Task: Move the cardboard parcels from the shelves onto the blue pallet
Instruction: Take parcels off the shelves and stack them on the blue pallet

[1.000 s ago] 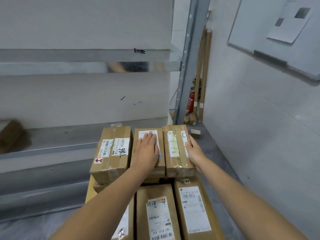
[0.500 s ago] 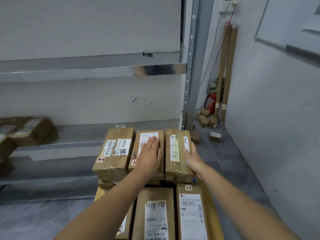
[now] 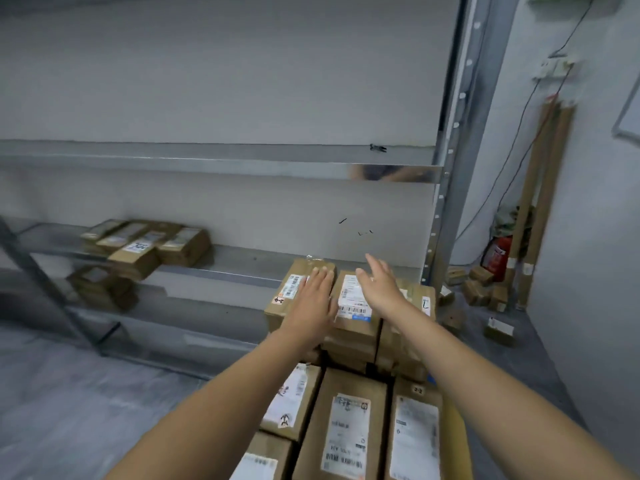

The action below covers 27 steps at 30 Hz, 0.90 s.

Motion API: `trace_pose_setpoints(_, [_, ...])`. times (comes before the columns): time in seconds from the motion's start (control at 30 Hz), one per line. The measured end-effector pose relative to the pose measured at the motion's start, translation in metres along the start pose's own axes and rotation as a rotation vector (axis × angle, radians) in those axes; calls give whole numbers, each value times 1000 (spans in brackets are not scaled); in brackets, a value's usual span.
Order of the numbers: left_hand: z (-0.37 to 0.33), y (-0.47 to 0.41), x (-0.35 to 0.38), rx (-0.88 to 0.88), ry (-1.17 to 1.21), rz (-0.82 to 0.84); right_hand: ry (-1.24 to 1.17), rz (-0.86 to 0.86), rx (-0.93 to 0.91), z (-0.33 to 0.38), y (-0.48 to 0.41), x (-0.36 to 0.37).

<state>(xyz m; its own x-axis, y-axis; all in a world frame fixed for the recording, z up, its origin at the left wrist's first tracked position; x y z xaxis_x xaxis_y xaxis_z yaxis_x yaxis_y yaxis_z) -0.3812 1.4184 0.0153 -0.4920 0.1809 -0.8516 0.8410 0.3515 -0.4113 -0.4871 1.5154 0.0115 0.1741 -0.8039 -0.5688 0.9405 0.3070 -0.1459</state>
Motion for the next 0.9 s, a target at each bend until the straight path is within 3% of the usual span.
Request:
trace_pose_setpoints(0.27, [115,28,-106,-66,-109,-148,-51,152,-215,131,51,94])
trace_pose_setpoints(0.63, [399,135,-267,-303,-220,-239,-61,283,-401,332,159,322])
trace_pose_setpoints(0.9, [535,183,-331,-364,-171,-215,5,388,-441,398,214,450])
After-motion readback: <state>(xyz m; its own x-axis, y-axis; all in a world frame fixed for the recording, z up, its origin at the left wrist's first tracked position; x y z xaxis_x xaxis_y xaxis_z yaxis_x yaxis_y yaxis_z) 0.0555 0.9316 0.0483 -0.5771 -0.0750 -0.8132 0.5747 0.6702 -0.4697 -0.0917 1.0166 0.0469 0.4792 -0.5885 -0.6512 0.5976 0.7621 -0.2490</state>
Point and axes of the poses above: each hand's wrist, its own y-axis away from the middle knuckle, its own x-axis out of the palm, z = x × y, the point moved 9 cm from there along -y, towards the middle knuckle, and after that the axes turned 14 degrees about -z, right-handed, at the moved point
